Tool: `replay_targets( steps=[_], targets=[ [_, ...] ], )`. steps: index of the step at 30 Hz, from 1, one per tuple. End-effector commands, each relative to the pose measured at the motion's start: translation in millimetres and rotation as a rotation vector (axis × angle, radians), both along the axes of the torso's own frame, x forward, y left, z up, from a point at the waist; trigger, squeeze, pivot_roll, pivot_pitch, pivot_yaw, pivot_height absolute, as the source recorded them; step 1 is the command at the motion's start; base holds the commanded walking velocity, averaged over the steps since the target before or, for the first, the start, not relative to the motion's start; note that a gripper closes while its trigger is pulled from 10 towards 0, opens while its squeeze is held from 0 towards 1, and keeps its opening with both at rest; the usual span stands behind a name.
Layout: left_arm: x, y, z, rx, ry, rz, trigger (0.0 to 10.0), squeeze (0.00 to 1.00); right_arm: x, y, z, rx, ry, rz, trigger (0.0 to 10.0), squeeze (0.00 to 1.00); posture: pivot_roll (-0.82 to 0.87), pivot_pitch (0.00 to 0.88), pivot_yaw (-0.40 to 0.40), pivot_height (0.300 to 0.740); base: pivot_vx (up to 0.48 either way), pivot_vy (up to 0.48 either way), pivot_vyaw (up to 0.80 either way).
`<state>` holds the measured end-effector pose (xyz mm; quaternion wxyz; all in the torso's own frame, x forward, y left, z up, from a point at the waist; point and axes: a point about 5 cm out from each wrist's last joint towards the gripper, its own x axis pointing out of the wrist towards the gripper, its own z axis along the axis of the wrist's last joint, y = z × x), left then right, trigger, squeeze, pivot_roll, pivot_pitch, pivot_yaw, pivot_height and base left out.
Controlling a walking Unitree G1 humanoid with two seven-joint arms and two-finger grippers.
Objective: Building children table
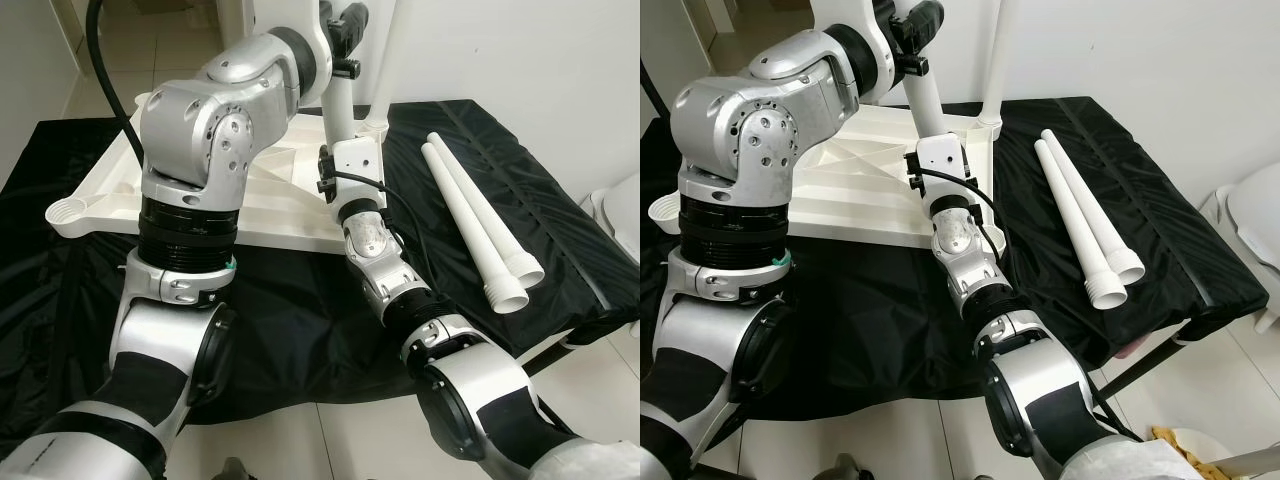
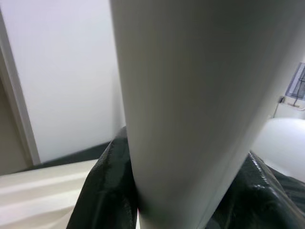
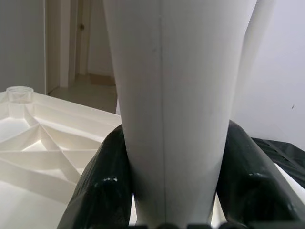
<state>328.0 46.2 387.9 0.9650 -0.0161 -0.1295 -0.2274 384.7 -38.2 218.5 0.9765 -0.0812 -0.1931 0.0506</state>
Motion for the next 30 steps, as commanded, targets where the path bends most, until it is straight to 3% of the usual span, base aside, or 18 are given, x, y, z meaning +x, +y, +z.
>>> replay_targets(
  steps=[1,3,4,20,24,25,30],
  targets=[
    [-10.9,3.3,15.7,0.03,-0.152,0.035,10.0,0.0,5.1,-14.6,-6.6,0.032,0.051,-0.069,10.0,0.0,0.04,0.028,-0.02,0.74,0.0,0.0,0.0],
    [-11.8,2.2,15.0,0.041,-0.158,0.022,10.0,0.0,5.2,-14.6,-6.5,0.032,0.052,-0.068,10.0,0.0,0.04,0.028,-0.02,0.74,0.0,0.0,0.0],
    [-12.5,0.8,12.9,0.028,-0.142,-0.007,10.0,1.0,5.5,-14.9,-6.2,0.035,0.052,-0.07,10.0,0.0,0.04,0.028,-0.021,0.74,0.0,0.0,0.0],
    [-10.2,-2.8,-0.1,0.001,-0.057,-0.061,10.0,1.0,9.3,-24.3,1.4,0.052,0.037,-0.099,10.0,0.0,0.03,0.02,-0.02,0.74,0.0,0.0,0.0],
    [-14.5,-3.2,-2.4,-0.033,-0.062,-0.116,10.0,1.0,12.4,-37.2,7.4,0.076,0.026,-0.131,10.0,0.0,0.03,0.015,-0.026,0.74,0.0,0.0,0.0],
    [-15.8,-4.4,-3.2,-0.037,-0.063,-0.135,10.0,0.0,13.4,-42.5,10.6,0.087,0.018,-0.141,10.0,0.0,0.03,0.013,-0.027,0.74,0.0,0.0,0.0],
    [-16.4,-5.8,-6.0,-0.027,-0.054,-0.132,10.0,0.0,13.9,-55.9,16.7,0.129,0.003,-0.138,10.0,0.0,0.02,0.006,-0.027,0.74,0.0,0.0,0.0]
  ],
)
